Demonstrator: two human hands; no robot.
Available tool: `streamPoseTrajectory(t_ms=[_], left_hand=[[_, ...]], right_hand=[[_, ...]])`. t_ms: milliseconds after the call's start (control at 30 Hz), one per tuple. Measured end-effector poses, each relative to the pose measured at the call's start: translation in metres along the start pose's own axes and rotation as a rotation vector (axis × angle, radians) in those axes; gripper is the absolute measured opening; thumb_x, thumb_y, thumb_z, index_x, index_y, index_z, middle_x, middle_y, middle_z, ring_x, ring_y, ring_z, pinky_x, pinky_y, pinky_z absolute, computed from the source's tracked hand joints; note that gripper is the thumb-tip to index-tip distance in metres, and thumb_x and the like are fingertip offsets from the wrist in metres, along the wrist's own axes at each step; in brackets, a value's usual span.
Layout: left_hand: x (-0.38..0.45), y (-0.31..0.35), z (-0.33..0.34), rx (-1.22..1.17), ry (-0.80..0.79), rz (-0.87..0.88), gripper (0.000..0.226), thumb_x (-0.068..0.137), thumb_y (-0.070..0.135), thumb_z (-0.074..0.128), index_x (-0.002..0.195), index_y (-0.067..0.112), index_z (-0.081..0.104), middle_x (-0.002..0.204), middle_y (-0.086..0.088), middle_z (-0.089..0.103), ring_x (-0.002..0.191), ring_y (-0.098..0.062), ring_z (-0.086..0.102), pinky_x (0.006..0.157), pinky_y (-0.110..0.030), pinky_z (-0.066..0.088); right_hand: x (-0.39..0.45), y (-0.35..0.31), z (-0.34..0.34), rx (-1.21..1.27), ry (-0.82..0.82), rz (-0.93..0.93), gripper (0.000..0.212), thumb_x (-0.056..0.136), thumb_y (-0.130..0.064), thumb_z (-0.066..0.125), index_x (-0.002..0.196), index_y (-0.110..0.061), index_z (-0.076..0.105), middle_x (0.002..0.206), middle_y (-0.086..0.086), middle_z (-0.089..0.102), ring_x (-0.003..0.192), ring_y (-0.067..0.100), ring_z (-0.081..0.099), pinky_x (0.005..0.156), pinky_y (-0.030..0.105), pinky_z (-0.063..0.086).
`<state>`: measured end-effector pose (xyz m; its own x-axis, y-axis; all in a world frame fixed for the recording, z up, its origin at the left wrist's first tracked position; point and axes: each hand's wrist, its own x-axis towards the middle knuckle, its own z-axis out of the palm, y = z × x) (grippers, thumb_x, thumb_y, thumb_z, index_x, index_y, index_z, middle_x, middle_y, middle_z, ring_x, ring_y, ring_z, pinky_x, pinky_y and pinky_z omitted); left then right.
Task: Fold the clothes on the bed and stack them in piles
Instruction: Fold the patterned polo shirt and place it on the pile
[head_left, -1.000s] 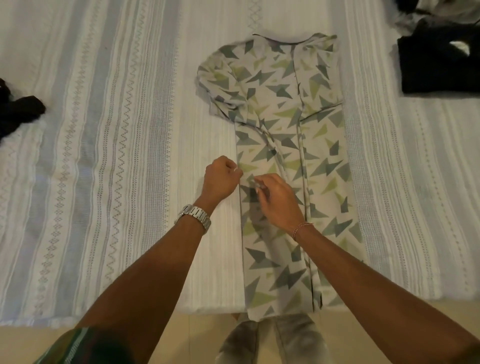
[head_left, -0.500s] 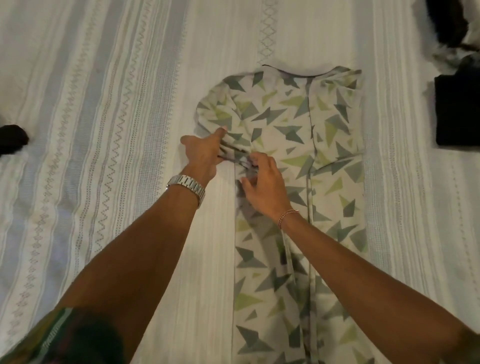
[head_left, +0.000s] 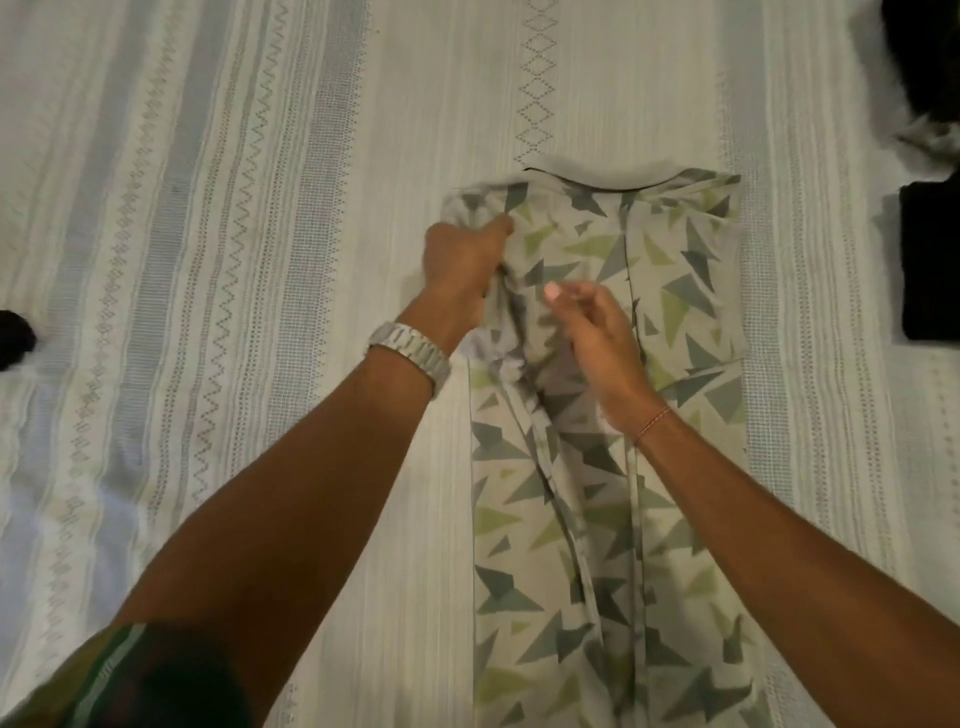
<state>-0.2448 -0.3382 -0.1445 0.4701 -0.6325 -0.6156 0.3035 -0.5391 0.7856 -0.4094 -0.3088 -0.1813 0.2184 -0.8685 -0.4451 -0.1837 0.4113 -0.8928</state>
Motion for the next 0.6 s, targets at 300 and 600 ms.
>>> streamPoseTrajectory(t_ms=[300, 600], left_hand=[[0.017, -0.041, 0.011, 0.484, 0.049, 0.570, 0.022, 0.103, 0.013, 0.046, 0.121, 0.006, 0.059, 0.113, -0.009, 0.065, 0.100, -0.018, 0.059, 0.088, -0.011, 0.046], [0.049, -0.089, -0.004, 1.058, -0.118, 0.768, 0.069, 0.107, 0.041, 0.030, 0.160, 0.002, 0.010, 0.169, -0.015, 0.007, 0.157, -0.028, 0.001, 0.128, -0.039, 0.004]], right_hand=[[0.054, -0.017, -0.013, 0.148, 0.081, 0.213, 0.027, 0.095, -0.019, 0.071, 0.122, -0.018, 0.071, 0.108, -0.003, 0.077, 0.105, 0.017, 0.072, 0.093, 0.036, 0.059], [0.049, -0.007, -0.038, 0.133, 0.462, 0.077, 0.028, 0.108, -0.024, 0.042, 0.101, -0.016, 0.068, 0.083, 0.000, 0.075, 0.079, 0.016, 0.074, 0.070, 0.037, 0.060]])
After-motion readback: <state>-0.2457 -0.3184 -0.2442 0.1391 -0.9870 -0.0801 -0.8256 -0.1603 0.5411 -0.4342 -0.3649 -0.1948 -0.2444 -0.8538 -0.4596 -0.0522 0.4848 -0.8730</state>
